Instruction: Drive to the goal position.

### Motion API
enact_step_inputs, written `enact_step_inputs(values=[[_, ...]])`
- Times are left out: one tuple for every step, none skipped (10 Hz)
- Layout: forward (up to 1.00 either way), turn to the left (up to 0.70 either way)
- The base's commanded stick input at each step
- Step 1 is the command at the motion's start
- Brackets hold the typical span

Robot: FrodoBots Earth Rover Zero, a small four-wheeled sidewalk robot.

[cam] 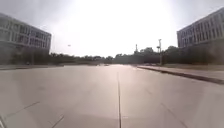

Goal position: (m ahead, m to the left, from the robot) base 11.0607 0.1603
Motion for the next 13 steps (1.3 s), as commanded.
enact_step_inputs(values=[[1.00, 0.00], [1.00, 0.00], [1.00, 0.00], [1.00, 0.00], [1.00, 0.00], [1.00, 0.00], [1.00, 0.00], [1.00, 0.00], [1.00, 0.00], [1.00, 0.00], [1.00, 0.00], [1.00, 0.00], [1.00, 0.00]])
